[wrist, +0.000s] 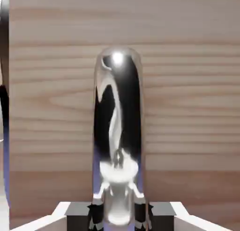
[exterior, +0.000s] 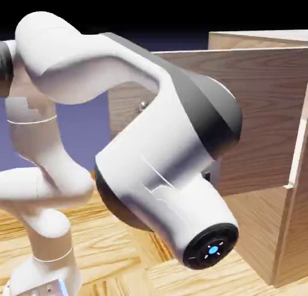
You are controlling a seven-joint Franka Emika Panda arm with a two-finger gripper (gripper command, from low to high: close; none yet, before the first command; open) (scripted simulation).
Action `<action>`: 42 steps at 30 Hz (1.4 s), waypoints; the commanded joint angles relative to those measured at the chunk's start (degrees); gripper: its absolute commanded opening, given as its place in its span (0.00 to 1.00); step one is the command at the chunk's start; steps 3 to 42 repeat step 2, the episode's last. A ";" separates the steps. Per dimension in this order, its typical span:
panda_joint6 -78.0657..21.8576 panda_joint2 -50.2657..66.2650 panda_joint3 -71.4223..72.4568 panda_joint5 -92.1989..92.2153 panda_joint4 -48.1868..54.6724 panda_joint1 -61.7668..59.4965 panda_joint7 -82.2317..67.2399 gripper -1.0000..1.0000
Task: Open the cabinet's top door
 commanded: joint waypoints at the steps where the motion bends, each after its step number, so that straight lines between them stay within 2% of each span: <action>1: -0.32 1.98 0.39 -0.61 2.11 0.36 0.60 0.00; 42: -0.34 2.04 0.40 -0.62 2.17 0.37 0.62 0.00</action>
